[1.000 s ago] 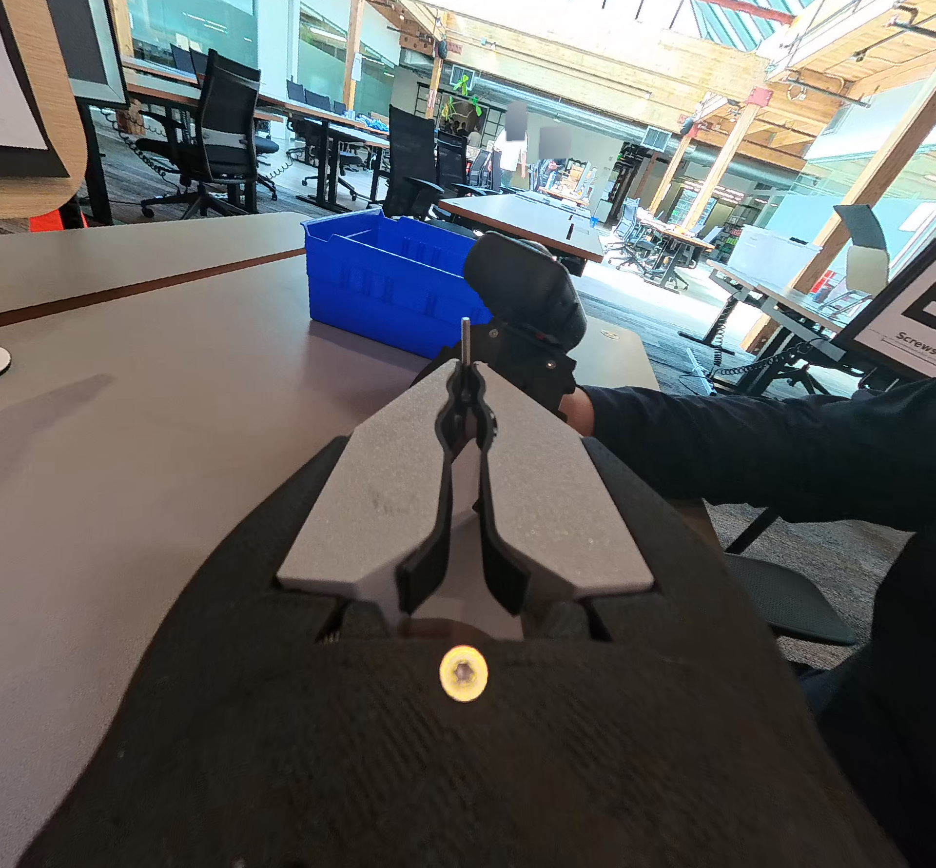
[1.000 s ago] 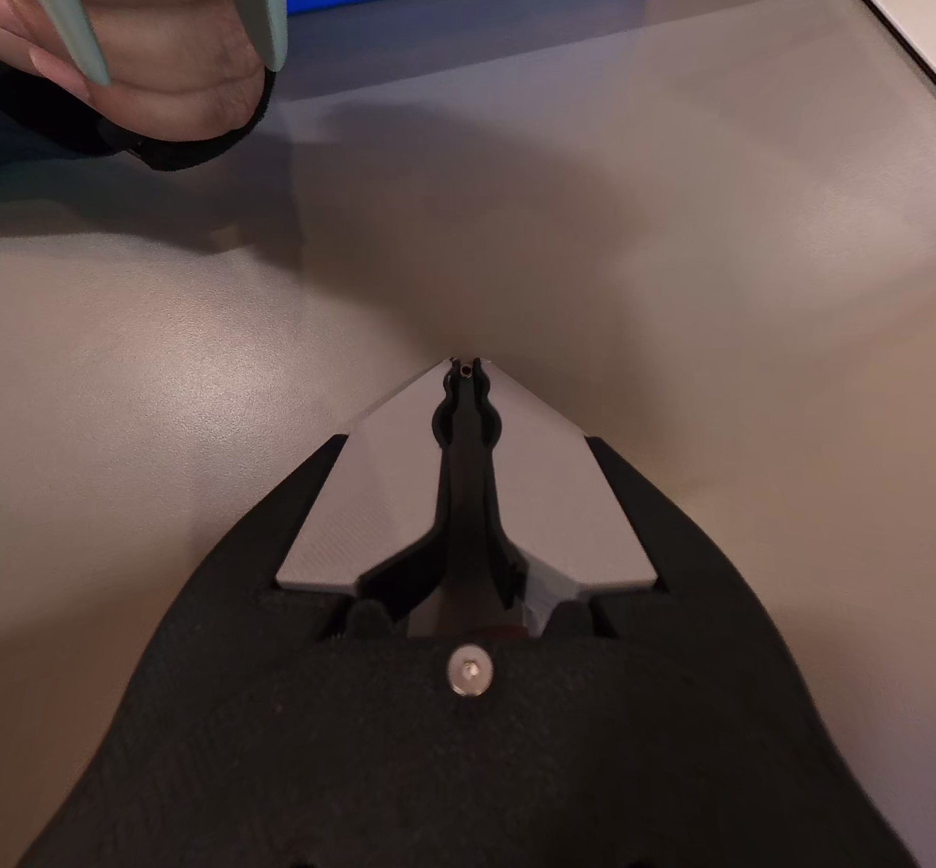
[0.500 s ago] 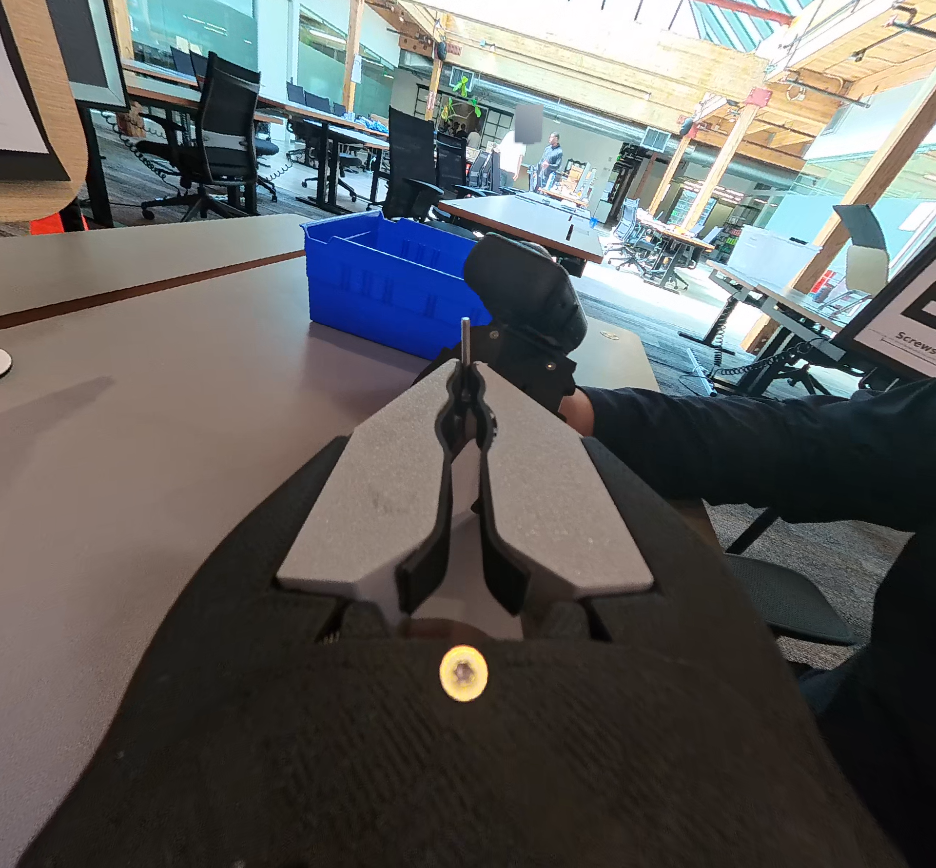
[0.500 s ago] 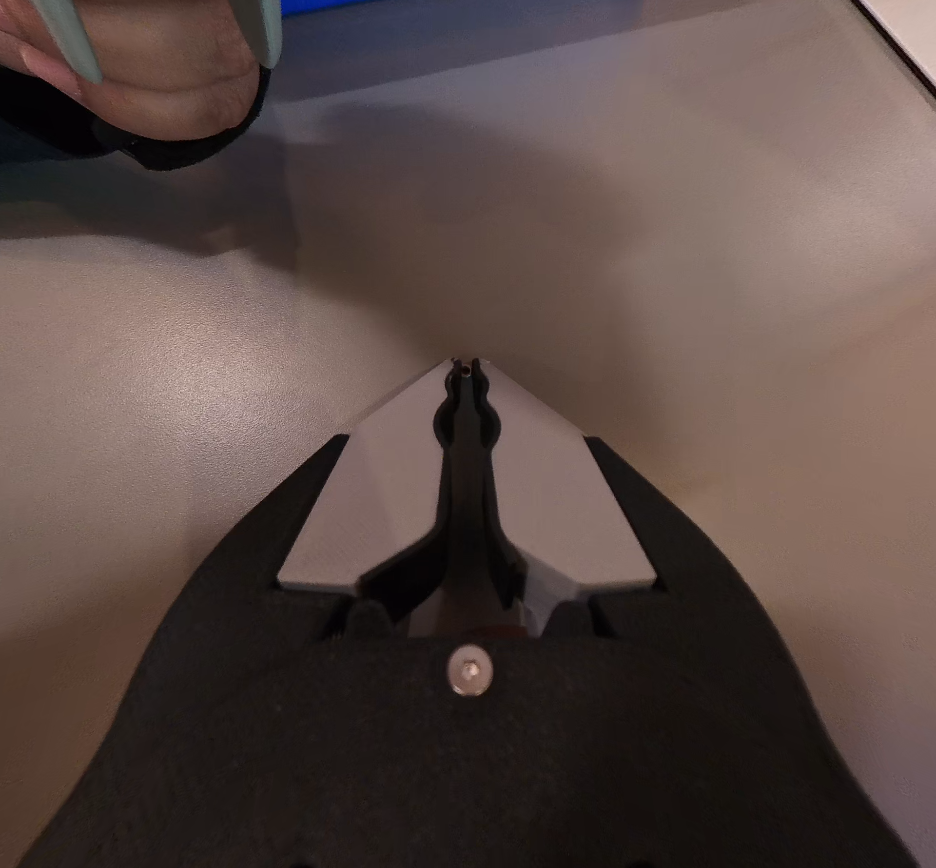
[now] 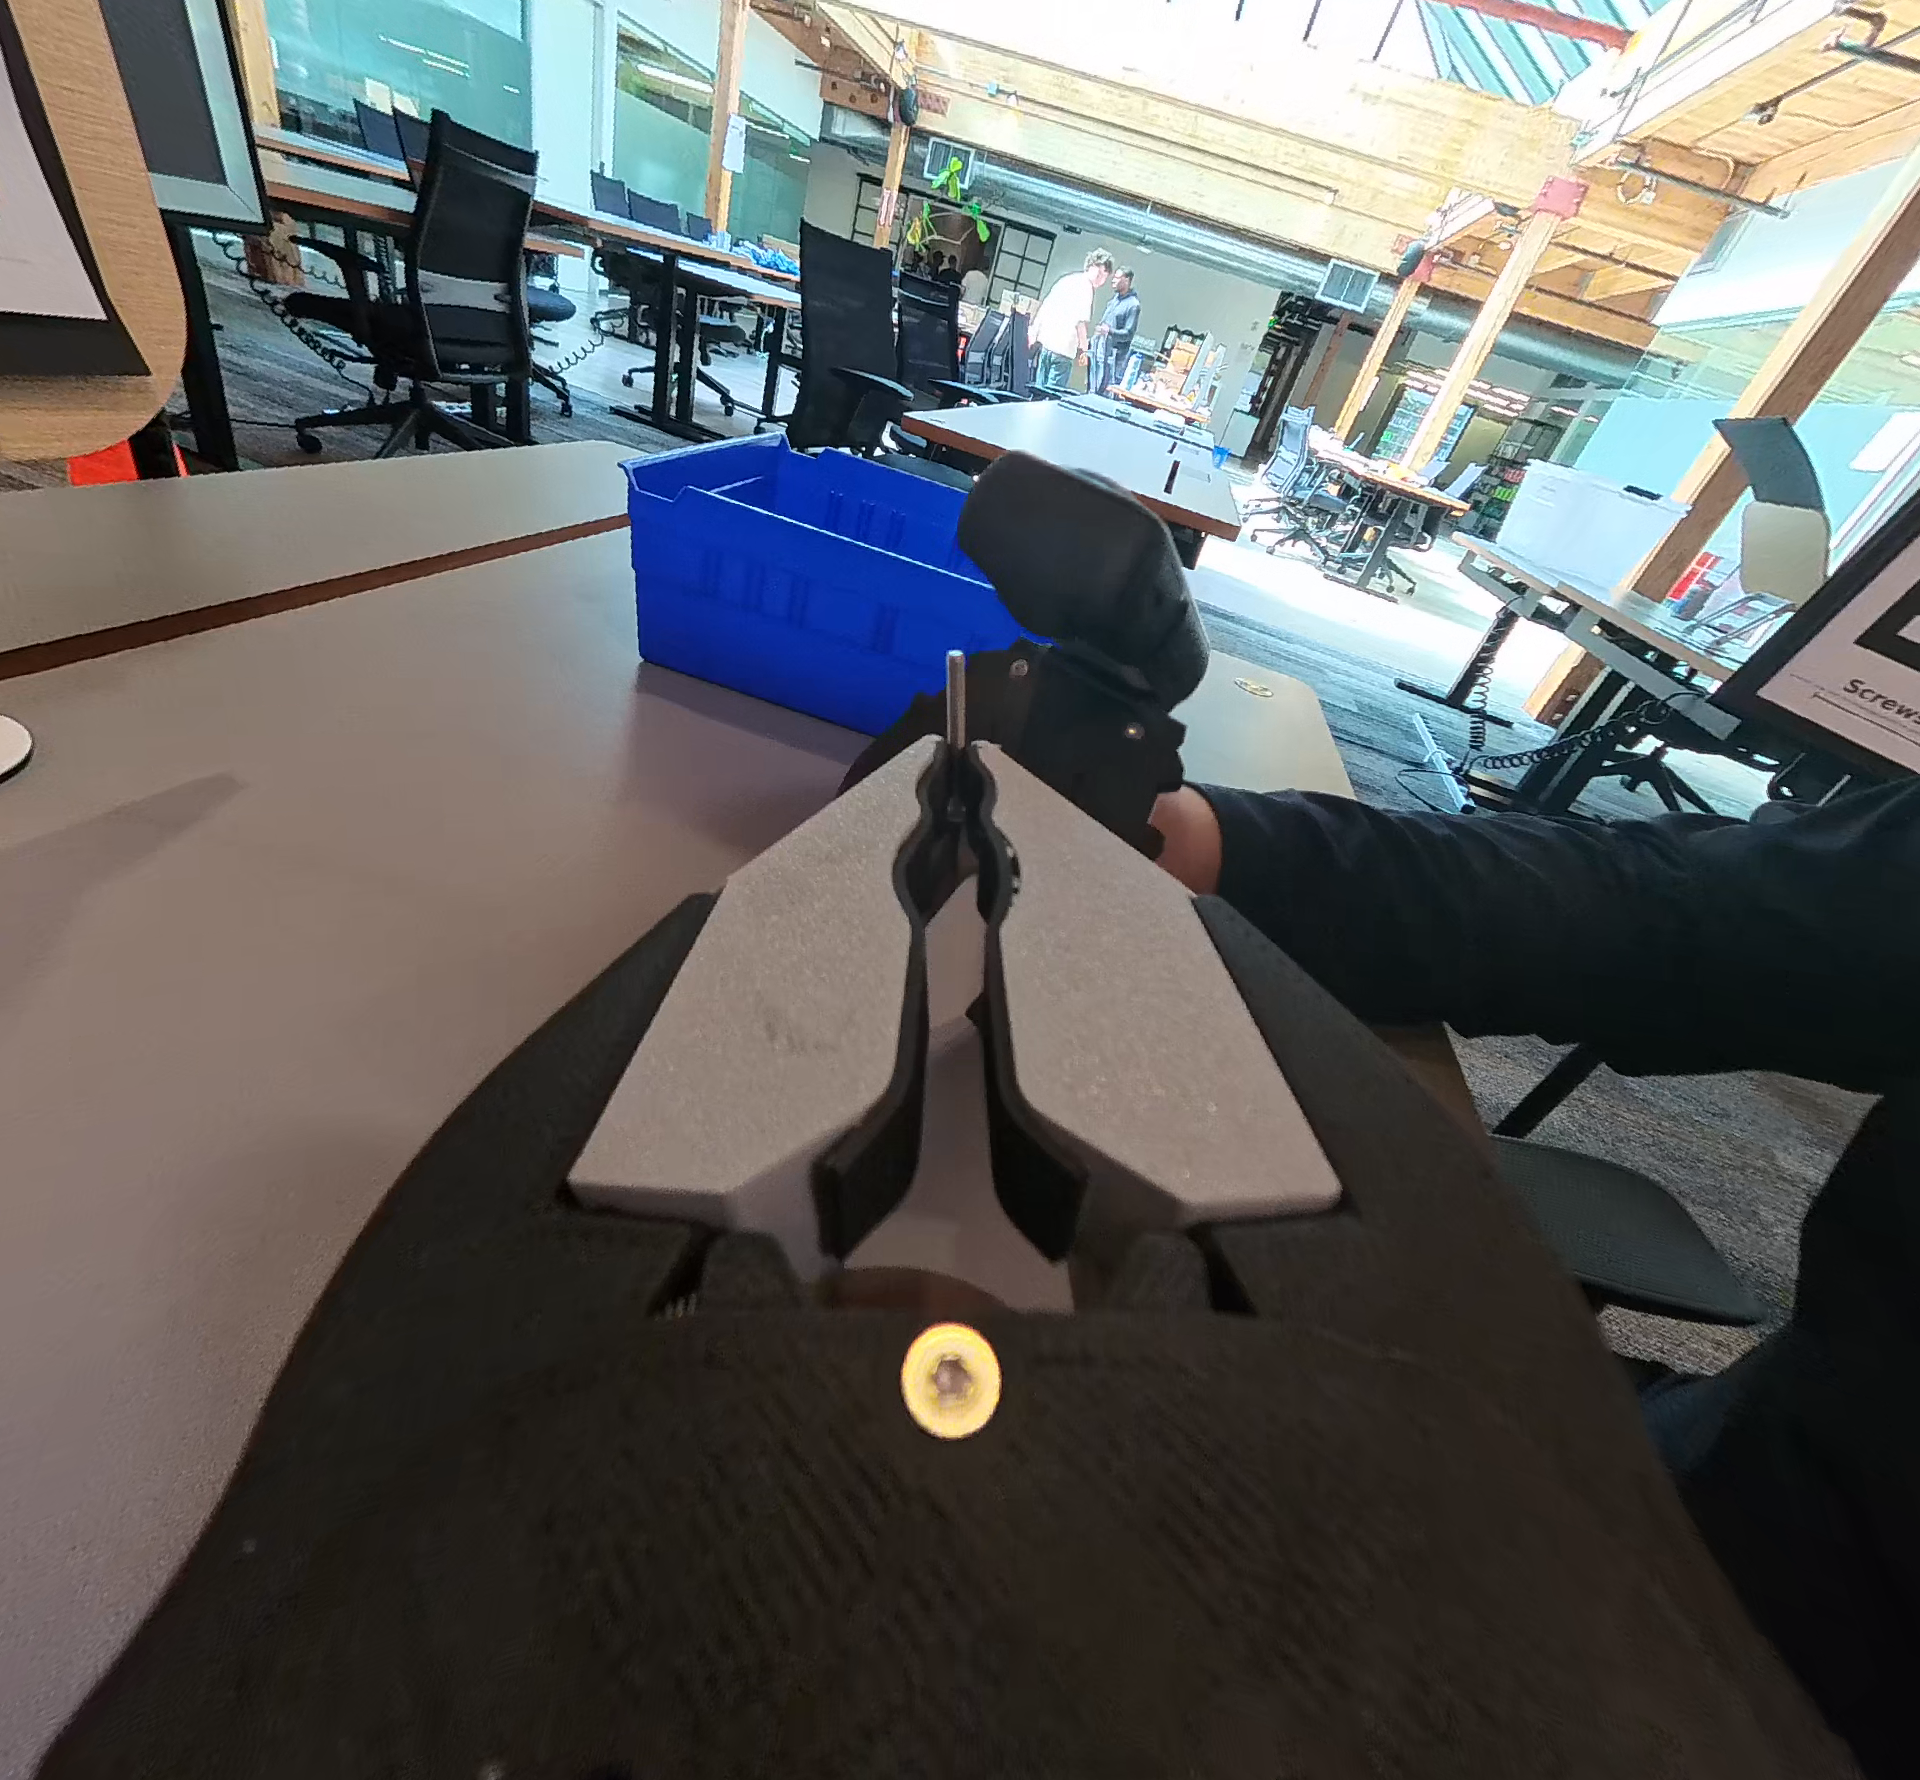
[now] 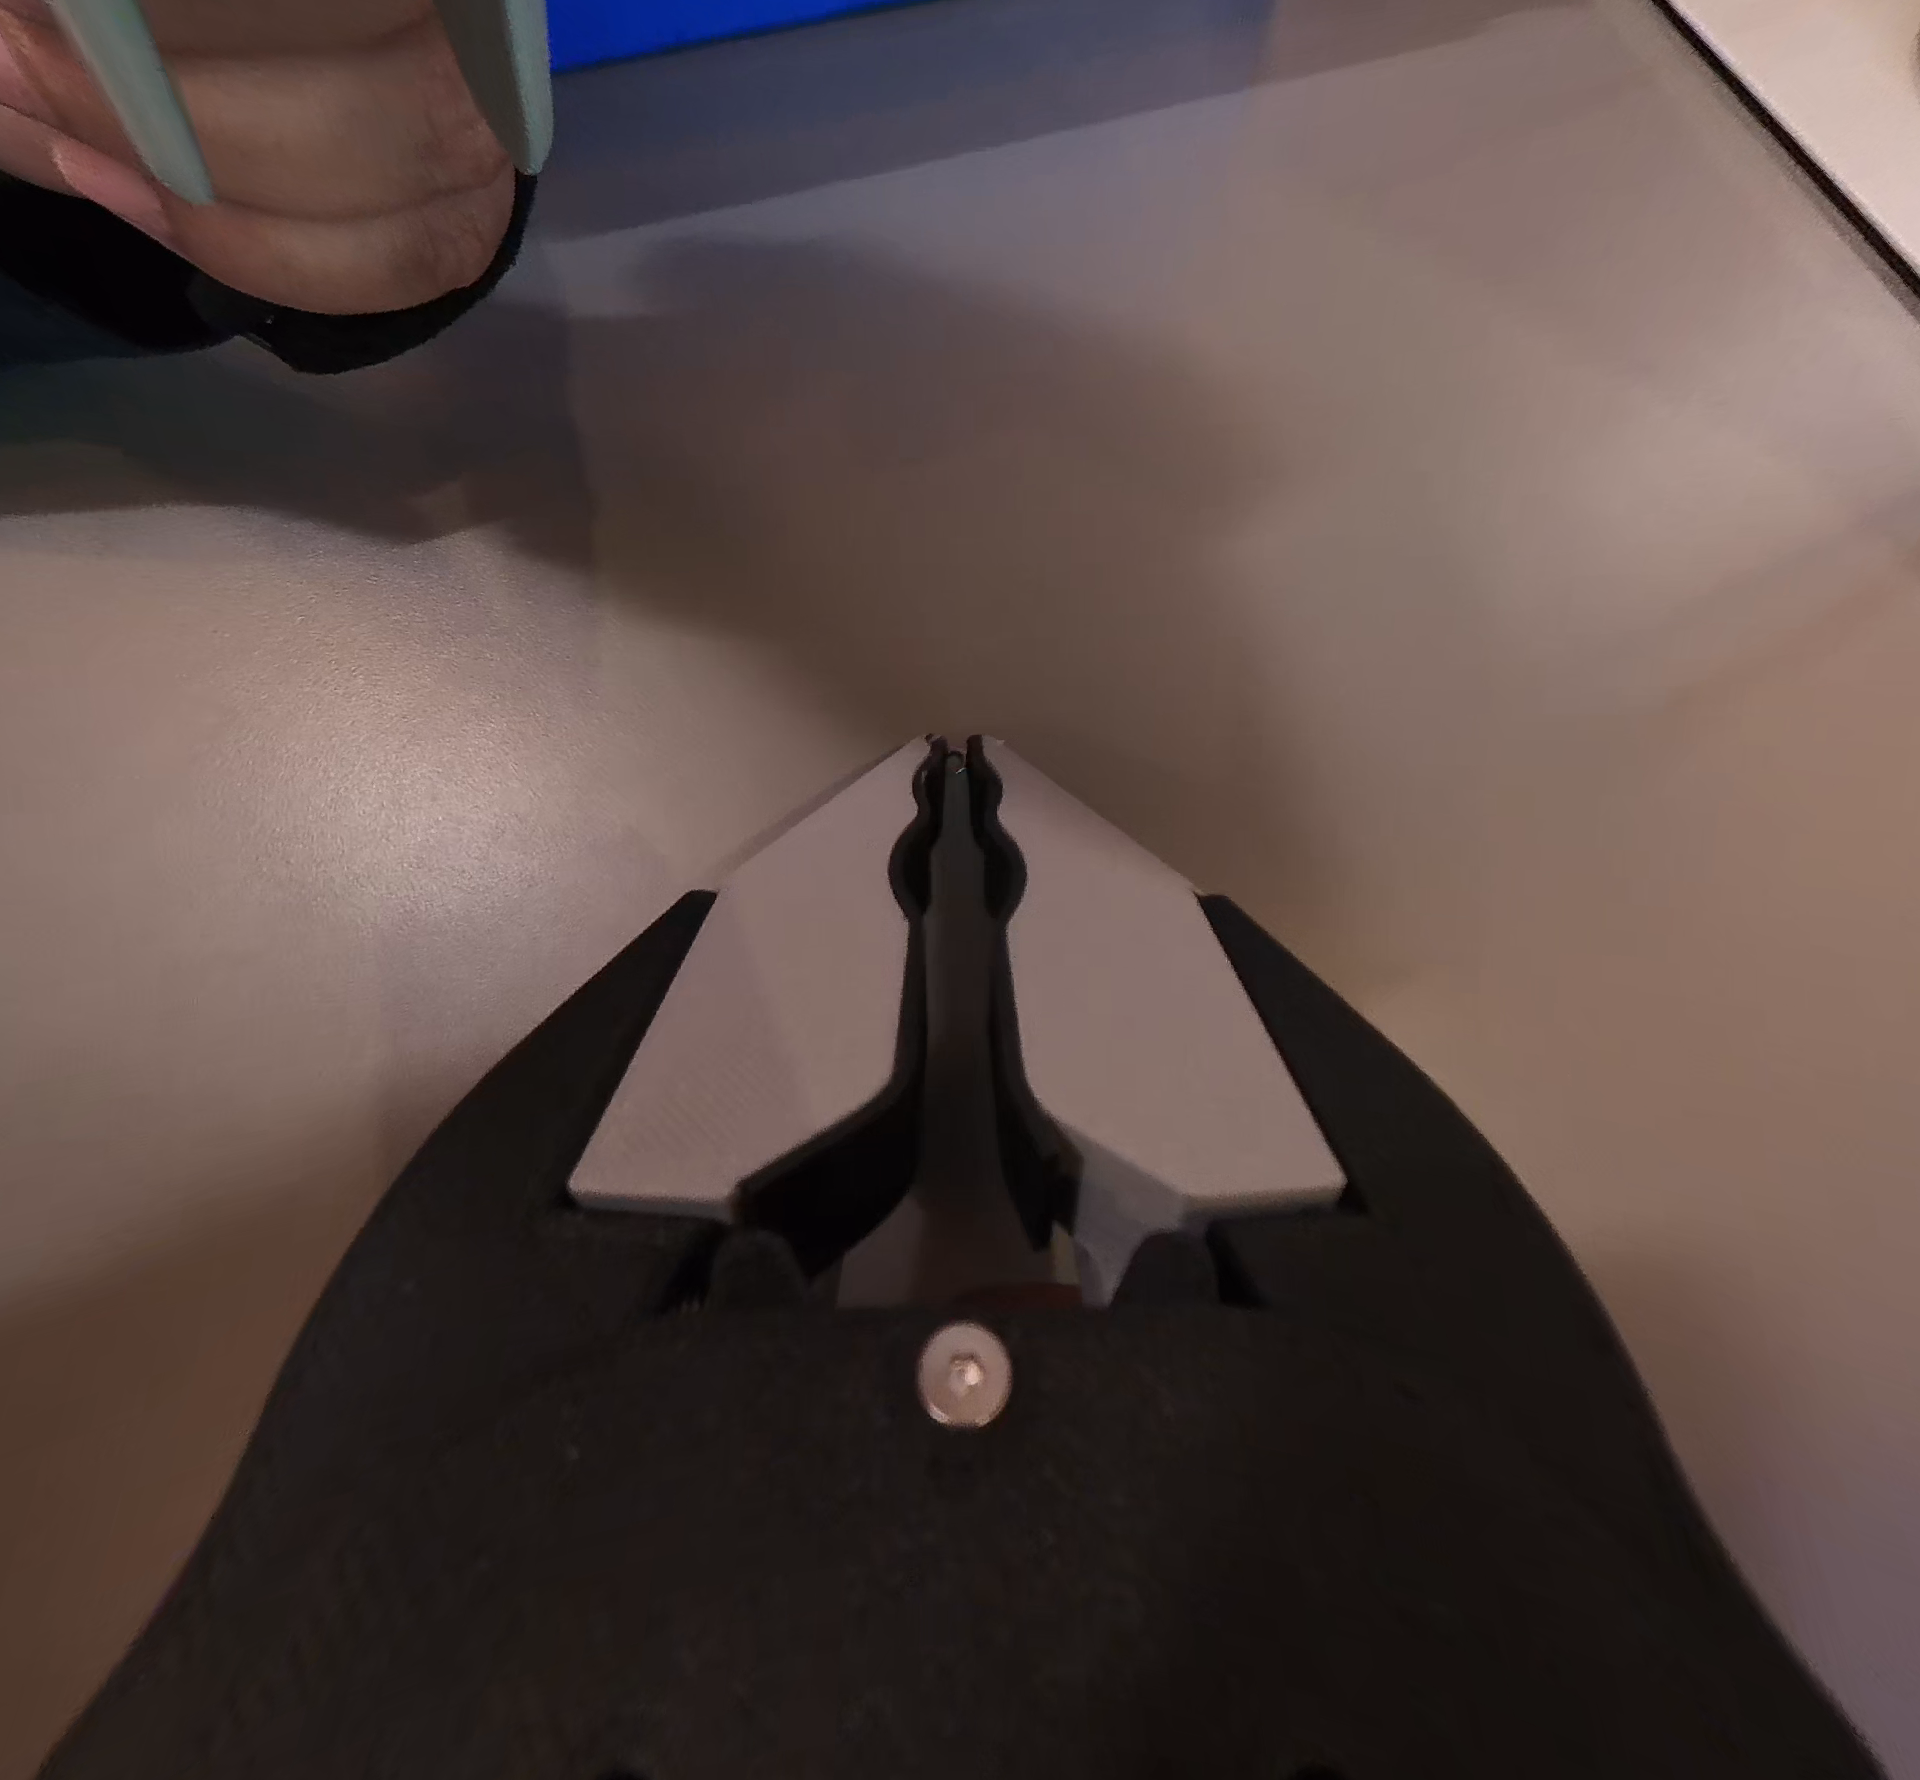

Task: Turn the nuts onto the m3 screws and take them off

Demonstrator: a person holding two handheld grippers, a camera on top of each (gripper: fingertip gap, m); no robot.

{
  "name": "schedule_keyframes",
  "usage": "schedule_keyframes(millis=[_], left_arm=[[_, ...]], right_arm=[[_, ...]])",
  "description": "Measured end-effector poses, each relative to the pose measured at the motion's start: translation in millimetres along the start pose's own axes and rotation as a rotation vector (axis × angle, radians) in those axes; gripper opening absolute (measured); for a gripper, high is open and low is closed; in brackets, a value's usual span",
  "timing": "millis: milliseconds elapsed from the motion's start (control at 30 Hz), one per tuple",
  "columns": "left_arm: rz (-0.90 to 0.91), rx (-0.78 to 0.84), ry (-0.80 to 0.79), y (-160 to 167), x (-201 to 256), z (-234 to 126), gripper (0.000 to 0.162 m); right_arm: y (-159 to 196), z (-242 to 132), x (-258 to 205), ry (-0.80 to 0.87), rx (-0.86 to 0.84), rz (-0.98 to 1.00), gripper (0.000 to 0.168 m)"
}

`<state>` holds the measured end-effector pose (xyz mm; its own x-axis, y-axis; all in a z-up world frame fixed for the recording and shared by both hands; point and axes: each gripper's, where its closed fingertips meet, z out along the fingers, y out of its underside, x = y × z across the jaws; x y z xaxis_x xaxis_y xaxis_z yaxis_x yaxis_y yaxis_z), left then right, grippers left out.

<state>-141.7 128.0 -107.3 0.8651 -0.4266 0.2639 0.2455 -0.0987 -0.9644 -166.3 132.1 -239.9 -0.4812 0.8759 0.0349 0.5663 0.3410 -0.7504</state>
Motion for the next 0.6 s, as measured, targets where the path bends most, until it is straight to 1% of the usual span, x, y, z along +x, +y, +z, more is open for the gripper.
schedule_keyframes(millis=[367, 600], left_arm=[[0.01, -0.027, -0.028, 10, -10, 2, 0.0], [0.039, -0.046, -0.014, 19, -12, 5, 0.0]], right_arm=[[-4, -12, 12, 0.039, 0.026, 0.029, 0.001], [-9, -27, 25, 0.084, 0.054, 0.066, 0.001]])
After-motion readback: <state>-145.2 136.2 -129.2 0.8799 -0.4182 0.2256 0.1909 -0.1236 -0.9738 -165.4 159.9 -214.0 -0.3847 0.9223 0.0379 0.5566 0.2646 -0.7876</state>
